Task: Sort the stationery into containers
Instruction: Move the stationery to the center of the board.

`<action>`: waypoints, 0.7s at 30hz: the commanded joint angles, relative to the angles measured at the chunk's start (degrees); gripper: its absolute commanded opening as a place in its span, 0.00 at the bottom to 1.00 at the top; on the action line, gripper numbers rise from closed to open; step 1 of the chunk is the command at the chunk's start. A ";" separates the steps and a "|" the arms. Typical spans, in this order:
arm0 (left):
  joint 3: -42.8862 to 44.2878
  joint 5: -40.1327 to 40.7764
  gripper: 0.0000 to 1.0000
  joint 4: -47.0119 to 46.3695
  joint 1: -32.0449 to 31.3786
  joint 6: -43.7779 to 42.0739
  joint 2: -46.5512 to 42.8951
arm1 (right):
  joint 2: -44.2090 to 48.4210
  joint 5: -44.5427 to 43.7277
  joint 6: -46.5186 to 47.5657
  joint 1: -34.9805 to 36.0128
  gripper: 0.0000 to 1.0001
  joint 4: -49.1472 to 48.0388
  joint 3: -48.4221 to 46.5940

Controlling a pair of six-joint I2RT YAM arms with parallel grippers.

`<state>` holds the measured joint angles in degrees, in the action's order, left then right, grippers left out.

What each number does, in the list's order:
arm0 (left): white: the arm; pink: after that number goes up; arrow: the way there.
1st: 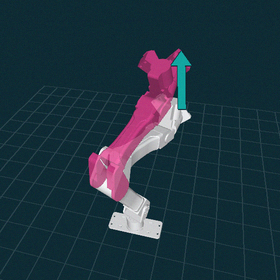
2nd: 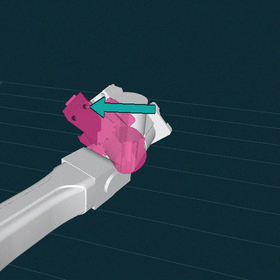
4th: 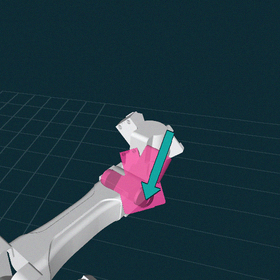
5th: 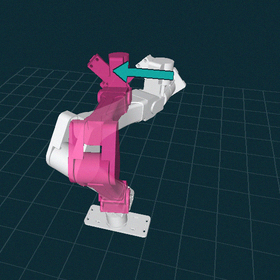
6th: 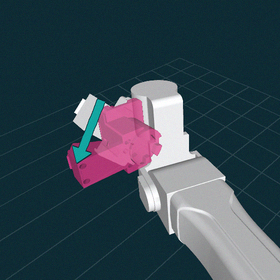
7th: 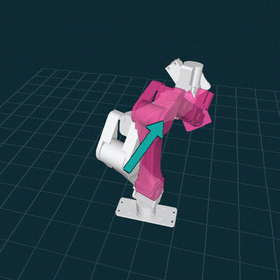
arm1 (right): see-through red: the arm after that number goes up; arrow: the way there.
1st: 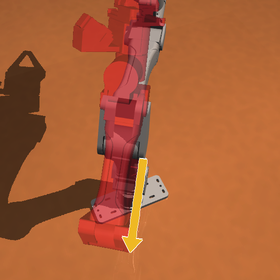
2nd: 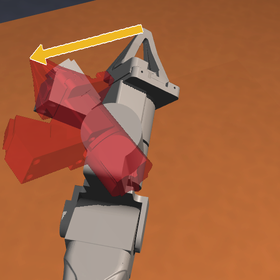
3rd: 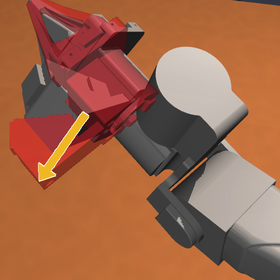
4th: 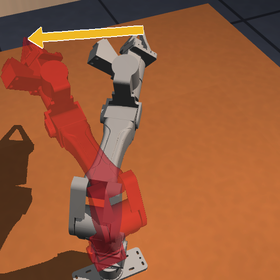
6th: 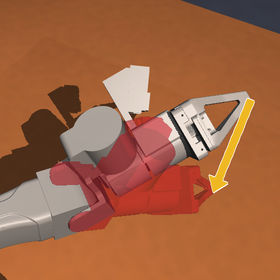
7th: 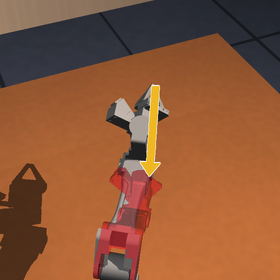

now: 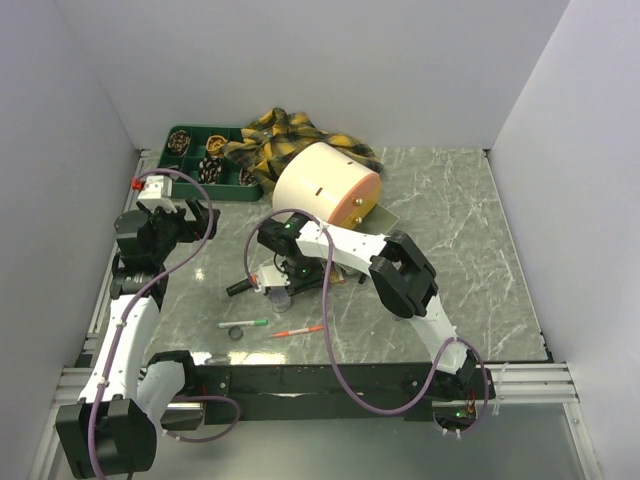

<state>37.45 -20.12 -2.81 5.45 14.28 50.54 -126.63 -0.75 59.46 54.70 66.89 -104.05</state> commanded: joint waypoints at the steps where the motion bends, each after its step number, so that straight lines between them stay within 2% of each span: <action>1: 2.72 -0.36 1.00 -0.09 0.17 -1.19 -0.09 | 3.57 8.65 2.32 0.06 0.42 4.20 -1.51; 5: 2.45 -0.18 0.99 0.00 0.08 -1.01 -0.53 | 3.41 12.79 2.85 1.11 0.28 6.14 -2.21; 6: 2.28 -0.10 1.00 0.00 0.17 -0.93 -0.71 | 3.32 14.36 3.03 1.37 0.19 6.23 -2.30; 8: 2.01 -0.01 0.99 0.17 0.17 -0.66 -1.15 | 3.14 16.04 3.38 1.64 0.14 6.14 -3.17; 21: 1.31 2.19 0.99 4.74 0.17 -3.47 -5.54 | -0.90 22.11 1.45 5.51 0.13 -0.35 -10.20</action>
<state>37.76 -19.38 -0.23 5.45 13.19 47.75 -126.61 18.31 61.52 59.09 69.47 -110.10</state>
